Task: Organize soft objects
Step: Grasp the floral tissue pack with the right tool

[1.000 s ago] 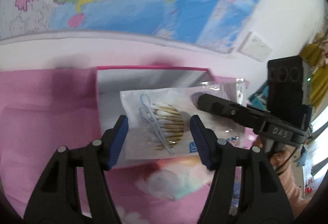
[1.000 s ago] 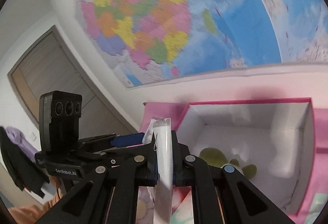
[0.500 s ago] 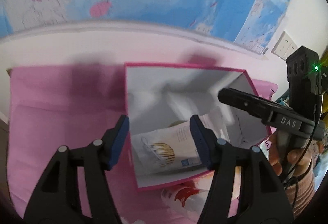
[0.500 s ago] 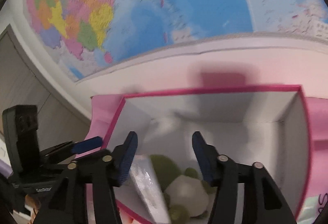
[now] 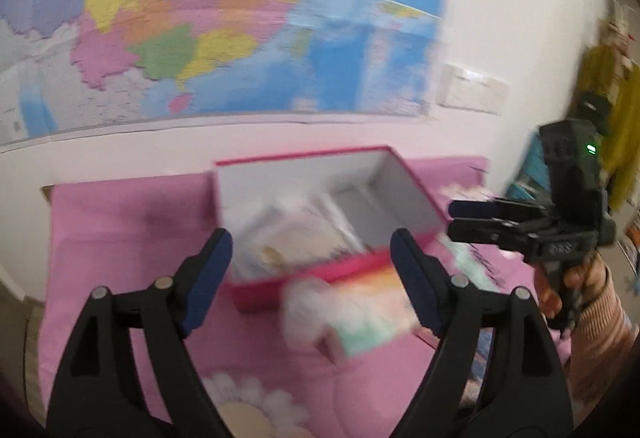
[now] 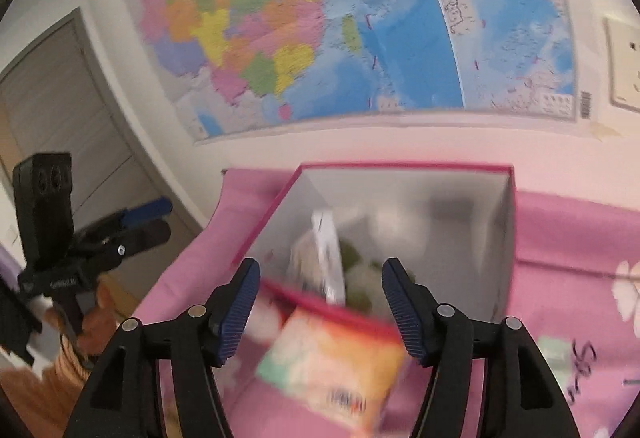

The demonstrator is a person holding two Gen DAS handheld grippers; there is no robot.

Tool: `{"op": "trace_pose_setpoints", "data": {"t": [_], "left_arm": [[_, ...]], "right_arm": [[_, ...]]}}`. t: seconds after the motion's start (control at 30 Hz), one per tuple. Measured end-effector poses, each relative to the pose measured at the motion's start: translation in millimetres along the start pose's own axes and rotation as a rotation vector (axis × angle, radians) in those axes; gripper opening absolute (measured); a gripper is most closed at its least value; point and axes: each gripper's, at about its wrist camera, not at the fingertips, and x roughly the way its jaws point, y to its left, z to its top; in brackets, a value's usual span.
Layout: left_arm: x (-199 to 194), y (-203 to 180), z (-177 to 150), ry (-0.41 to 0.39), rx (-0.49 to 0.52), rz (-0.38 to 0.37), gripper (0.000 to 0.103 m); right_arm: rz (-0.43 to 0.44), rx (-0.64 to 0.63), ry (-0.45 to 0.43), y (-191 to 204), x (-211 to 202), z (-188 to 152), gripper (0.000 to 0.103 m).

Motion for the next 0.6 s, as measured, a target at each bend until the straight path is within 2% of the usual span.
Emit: {"op": "trace_pose_setpoints", "data": {"t": [0.17,0.37,0.53,0.6], "left_arm": [[13,-44,-35,0.108,0.039,-0.092,0.082],[61,-91,-86,0.308,0.074,-0.176,0.082],[95,-105,-111,0.409,0.067,-0.184,0.081],[107,-106,-116,0.441,0.053,-0.190,0.076]], "right_arm": [[-0.003,0.018,0.064,-6,-30,-49,0.065],[-0.083,0.087,0.220,-32,-18,-109,0.065],[-0.105,0.147,0.283,-49,-5,-141,0.064],[-0.086,0.169,0.276,-54,-4,-147,0.062]]}}
